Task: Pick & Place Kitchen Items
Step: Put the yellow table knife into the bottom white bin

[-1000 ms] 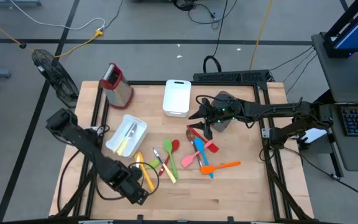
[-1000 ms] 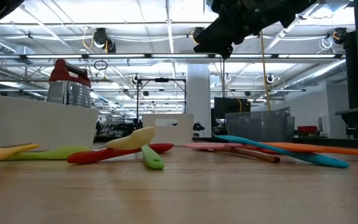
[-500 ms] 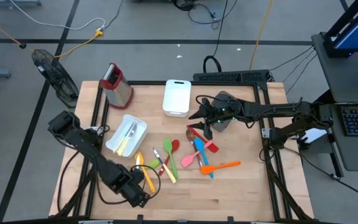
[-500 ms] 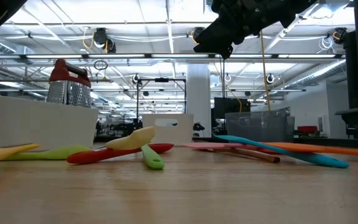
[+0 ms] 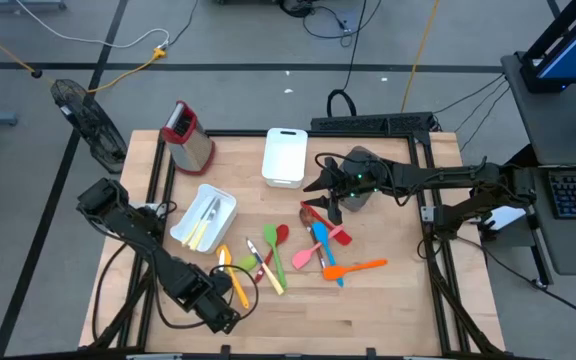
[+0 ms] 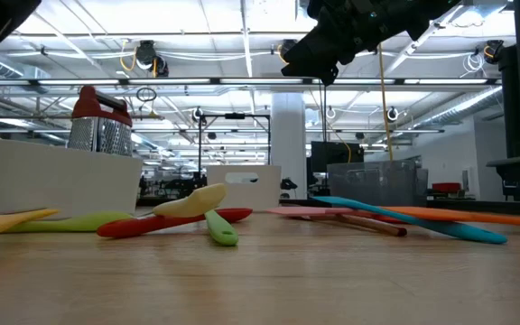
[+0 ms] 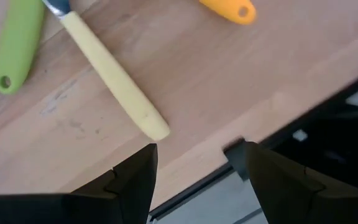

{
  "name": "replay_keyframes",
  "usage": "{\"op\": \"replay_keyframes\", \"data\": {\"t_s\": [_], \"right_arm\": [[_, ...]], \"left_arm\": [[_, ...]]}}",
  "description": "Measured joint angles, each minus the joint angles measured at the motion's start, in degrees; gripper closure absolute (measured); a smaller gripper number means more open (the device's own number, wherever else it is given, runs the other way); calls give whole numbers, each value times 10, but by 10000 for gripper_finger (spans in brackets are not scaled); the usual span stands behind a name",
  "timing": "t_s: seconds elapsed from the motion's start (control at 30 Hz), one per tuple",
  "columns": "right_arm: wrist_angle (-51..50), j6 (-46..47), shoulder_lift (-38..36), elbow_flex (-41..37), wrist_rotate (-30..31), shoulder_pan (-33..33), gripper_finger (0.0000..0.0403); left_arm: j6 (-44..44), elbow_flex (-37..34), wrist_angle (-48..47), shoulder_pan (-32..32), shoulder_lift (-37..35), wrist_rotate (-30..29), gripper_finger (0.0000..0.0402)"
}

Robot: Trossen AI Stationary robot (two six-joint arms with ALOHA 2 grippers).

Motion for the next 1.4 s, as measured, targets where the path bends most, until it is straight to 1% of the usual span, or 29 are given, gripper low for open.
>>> {"op": "replay_keyframes", "data": {"t_s": [0.17,0.43,0.7,0.93,1.03,1.17,1.27,1.4], "right_arm": [[0,0,0,0,0,0,236],[0,0,0,0,0,0,236],[0,0,0,0,0,0,236],[0,0,0,0,0,0,236],[0,0,0,0,0,0,236],[0,0,0,0,0,0,236],[0,0,0,0,0,0,236],[0,0,0,0,0,0,236]], "left_arm": [[-68,-24,5,-1,0,-2,156],[-135,-46,31,-7,0,0,156],[-176,-76,51,-14,0,3,156],[-226,-127,139,-25,0,3,156],[-235,-141,148,-25,0,4,156],[-235,-156,148,-25,0,30,156],[-235,-169,150,-24,-1,49,169],[-231,-175,156,-25,-2,42,211]]}}
